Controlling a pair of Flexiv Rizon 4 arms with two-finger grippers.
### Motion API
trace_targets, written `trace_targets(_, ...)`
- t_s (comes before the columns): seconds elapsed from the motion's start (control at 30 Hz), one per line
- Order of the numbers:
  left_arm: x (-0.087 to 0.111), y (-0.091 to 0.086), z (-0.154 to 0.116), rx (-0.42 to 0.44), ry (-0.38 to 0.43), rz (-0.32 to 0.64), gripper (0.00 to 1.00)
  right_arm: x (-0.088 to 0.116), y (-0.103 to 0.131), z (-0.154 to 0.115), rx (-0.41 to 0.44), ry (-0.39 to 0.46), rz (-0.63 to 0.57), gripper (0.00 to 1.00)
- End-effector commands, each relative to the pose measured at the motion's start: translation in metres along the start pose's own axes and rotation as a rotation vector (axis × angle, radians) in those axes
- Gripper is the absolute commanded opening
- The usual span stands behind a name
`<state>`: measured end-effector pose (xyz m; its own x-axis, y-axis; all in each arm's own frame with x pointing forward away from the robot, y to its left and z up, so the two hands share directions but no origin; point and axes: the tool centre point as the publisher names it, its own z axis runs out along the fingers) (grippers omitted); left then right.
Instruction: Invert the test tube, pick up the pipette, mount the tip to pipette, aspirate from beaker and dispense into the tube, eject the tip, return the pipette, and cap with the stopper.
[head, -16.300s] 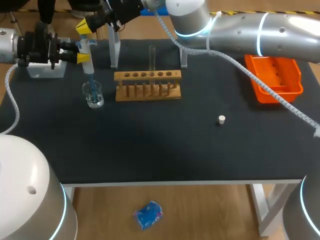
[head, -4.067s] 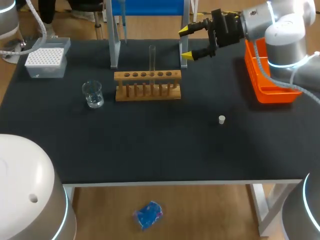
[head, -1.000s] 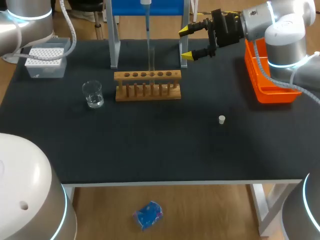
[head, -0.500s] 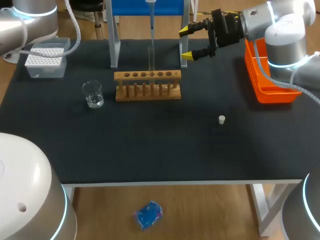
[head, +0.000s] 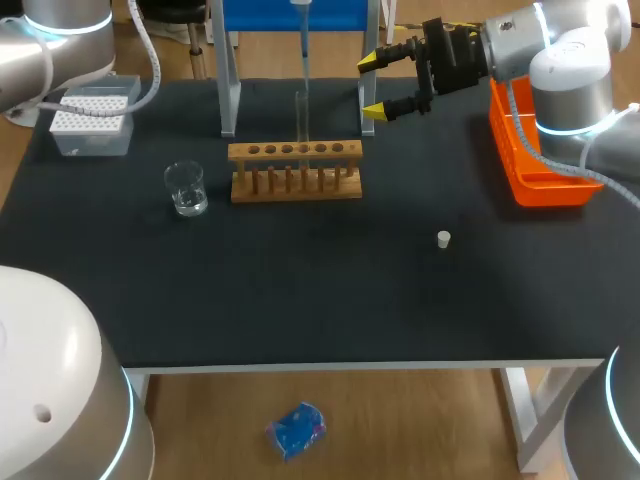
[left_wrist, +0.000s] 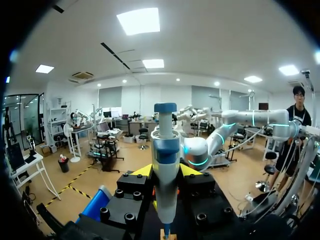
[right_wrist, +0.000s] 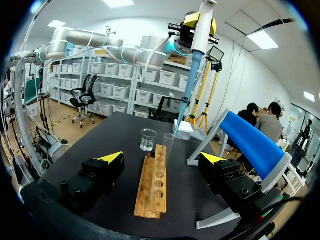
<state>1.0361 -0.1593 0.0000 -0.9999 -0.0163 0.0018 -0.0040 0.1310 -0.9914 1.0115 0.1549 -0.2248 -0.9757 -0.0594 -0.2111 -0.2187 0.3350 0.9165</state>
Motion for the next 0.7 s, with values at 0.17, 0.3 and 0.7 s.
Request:
trace_targets(0.17, 0.008, -0.007, -0.007, -0.013, -0.015, 0.009, 0.0, 0.0, 0.0, 0.0, 0.001, 0.001, -0.001, 1.0)
trace_targets(0.3, 0.009, -0.005, -0.007, -0.016, -0.016, 0.004, 0.0, 0.0, 0.0, 0.0, 0.001, 0.001, -0.001, 1.0)
trace_targets(0.7, 0.012, 0.004, -0.003, -0.016, -0.015, -0.018, 0.0, 0.0, 0.0, 0.0, 0.001, 0.001, -0.001, 1.0)
